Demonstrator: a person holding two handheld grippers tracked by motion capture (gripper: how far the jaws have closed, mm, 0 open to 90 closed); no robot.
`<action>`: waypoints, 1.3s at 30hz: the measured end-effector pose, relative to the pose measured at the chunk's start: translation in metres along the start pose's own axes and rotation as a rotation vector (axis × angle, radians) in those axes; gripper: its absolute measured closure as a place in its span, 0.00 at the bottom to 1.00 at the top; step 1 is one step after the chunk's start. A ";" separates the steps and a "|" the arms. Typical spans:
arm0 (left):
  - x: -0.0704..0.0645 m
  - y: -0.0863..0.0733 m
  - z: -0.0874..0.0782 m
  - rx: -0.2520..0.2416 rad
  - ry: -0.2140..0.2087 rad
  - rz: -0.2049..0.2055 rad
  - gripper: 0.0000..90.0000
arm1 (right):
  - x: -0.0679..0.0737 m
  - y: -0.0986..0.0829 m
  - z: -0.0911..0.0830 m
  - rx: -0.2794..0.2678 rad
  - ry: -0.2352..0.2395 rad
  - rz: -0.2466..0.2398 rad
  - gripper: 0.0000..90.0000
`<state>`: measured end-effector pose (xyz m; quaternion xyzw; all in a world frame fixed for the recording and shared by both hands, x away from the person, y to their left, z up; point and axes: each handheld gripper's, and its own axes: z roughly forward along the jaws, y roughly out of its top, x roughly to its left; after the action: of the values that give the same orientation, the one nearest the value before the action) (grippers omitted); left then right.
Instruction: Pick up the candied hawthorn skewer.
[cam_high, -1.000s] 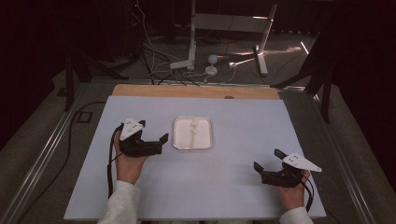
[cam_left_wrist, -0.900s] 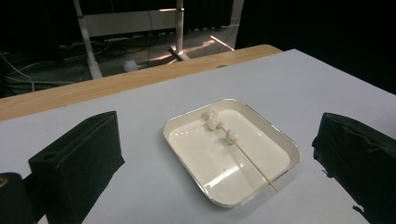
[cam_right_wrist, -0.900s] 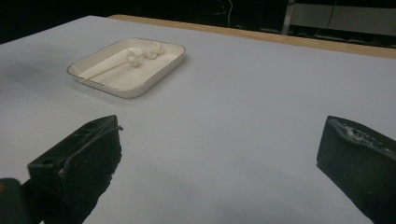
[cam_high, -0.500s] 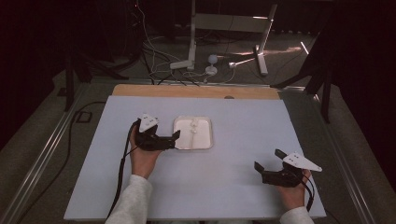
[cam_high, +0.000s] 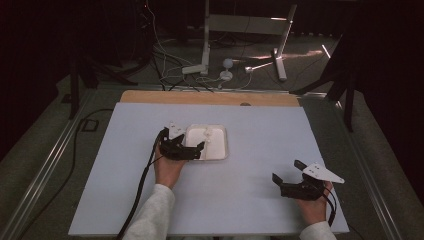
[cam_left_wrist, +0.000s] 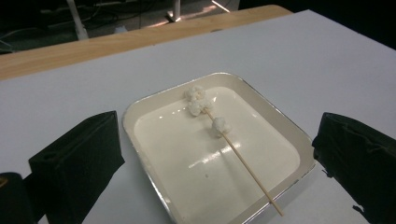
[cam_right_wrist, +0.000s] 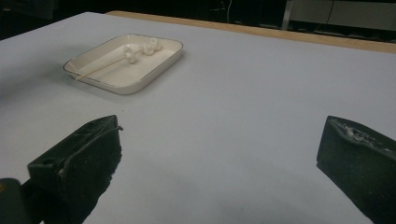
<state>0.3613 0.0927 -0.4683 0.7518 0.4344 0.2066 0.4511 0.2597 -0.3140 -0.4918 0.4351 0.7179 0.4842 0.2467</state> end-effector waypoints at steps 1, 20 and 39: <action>-0.001 0.000 0.003 0.005 0.002 -0.003 0.02 | 0.000 0.000 0.000 0.002 0.000 0.001 0.00; -0.018 -0.015 0.050 0.182 0.031 0.000 0.04 | 0.000 -0.001 0.001 0.015 0.004 -0.003 0.00; -0.019 -0.017 0.056 0.365 0.055 0.005 0.81 | 0.000 -0.001 0.003 0.024 0.008 -0.002 0.00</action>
<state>0.3827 0.0524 -0.5094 0.8164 0.4748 0.1461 0.2945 0.2612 -0.3126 -0.4938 0.4352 0.7253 0.4769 0.2391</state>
